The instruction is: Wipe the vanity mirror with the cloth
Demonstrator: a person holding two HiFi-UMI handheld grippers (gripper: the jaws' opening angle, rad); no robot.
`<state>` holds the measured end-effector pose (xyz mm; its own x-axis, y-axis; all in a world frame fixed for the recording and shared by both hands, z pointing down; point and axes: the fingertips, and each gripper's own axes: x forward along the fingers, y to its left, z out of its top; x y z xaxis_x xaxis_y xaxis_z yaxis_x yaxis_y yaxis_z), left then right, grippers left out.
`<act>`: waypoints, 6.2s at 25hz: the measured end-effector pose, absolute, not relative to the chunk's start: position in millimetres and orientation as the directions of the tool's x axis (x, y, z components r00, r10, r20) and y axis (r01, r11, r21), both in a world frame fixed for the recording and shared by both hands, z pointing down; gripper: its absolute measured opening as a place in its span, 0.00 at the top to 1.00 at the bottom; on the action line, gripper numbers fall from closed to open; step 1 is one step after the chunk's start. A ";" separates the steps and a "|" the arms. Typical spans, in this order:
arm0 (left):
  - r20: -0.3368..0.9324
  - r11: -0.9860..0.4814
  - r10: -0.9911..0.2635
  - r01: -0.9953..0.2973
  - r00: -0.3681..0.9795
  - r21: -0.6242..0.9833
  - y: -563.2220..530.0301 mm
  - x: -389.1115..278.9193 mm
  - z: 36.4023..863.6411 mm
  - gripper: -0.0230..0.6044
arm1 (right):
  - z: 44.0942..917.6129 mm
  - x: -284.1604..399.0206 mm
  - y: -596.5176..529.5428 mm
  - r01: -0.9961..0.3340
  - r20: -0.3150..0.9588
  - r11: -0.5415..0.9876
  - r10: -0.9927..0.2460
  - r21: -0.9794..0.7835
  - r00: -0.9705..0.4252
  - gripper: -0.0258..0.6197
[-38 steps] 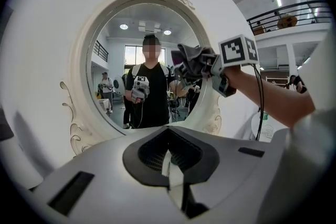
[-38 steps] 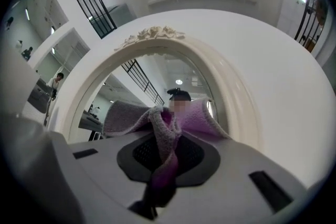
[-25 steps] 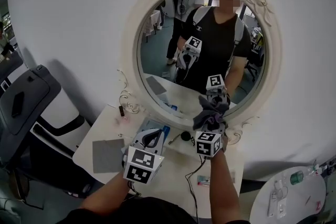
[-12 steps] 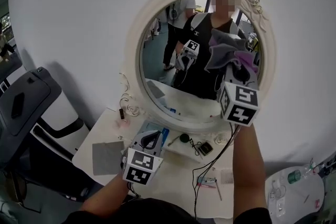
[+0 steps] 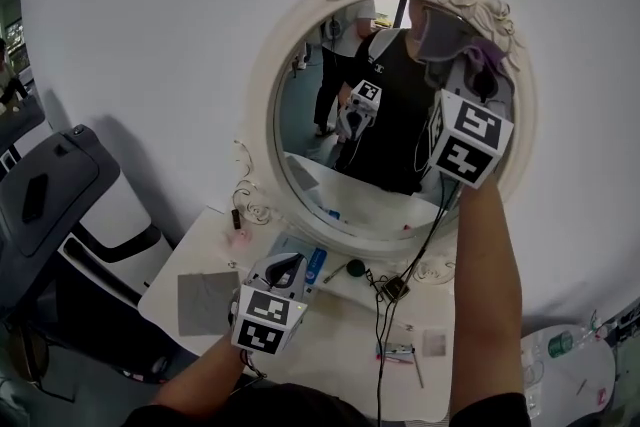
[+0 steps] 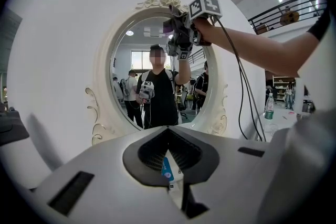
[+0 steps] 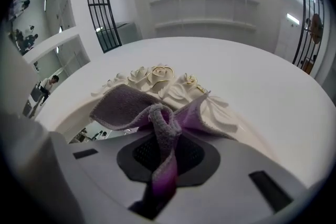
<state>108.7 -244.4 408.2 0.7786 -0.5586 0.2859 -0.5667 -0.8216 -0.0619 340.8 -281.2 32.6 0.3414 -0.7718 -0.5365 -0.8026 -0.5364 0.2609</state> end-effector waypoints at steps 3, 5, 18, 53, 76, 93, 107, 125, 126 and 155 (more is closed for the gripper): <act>0.311 -0.826 -0.545 -0.563 0.778 -0.039 -246.3 111.2 420.5 0.96 | 40.5 342.7 -280.1 -0.822 -0.528 -0.507 -0.787 0.258 0.320 0.89; 0.312 -0.827 -0.541 -0.562 0.781 -0.027 -247.2 114.7 423.0 0.96 | 47.5 340.8 -282.0 -0.821 -0.525 -0.500 -0.794 0.276 0.307 0.89; 0.341 -0.837 -0.523 -0.546 0.781 -0.035 -242.4 130.3 435.2 0.96 | 248.3 332.6 -287.1 -0.778 -0.376 -0.473 -0.867 0.413 0.328 0.89; 0.301 -0.811 -0.568 -0.583 0.766 -0.050 -242.4 89.3 425.1 0.96 | 6.8 281.5 -319.3 -0.830 -0.467 -0.429 -0.851 0.356 0.239 0.89; 0.424 -0.824 -0.524 -0.565 0.739 -0.033 -244.5 99.3 474.8 0.96 | 144.4 213.8 -383.9 -0.835 -0.266 -0.181 -0.963 0.520 0.044 0.89; 0.430 -0.748 -0.609 -0.663 0.667 -0.031 -248.8 45.3 480.1 0.96 | 408.2 194.9 -406.9 -0.824 0.123 0.055 -0.992 0.563 0.018 0.89; 0.429 -0.671 -0.686 -0.738 0.588 -0.062 -254.5 -25.8 472.5 0.96 | 519.2 201.6 -408.5 -0.809 0.454 0.160 -0.879 0.566 0.144 0.89; 0.417 -0.668 -0.693 -0.741 0.588 -0.066 -270.8 -35.3 464.6 0.96 | 61.6 179.7 -417.9 -0.796 -0.239 -0.212 -0.967 0.567 0.087 0.89; 0.422 -0.667 -0.691 -0.743 0.586 -0.060 -272.3 -35.8 467.2 0.96 | 65.0 178.1 -417.8 -0.773 -0.250 -0.223 -0.965 0.594 0.086 0.89; 0.546 -0.729 -0.583 -0.684 0.602 -0.023 -274.4 21.8 519.3 0.96 | 267.7 109.1 -472.3 -0.785 -0.108 -0.042 -0.994 0.618 -0.032 0.90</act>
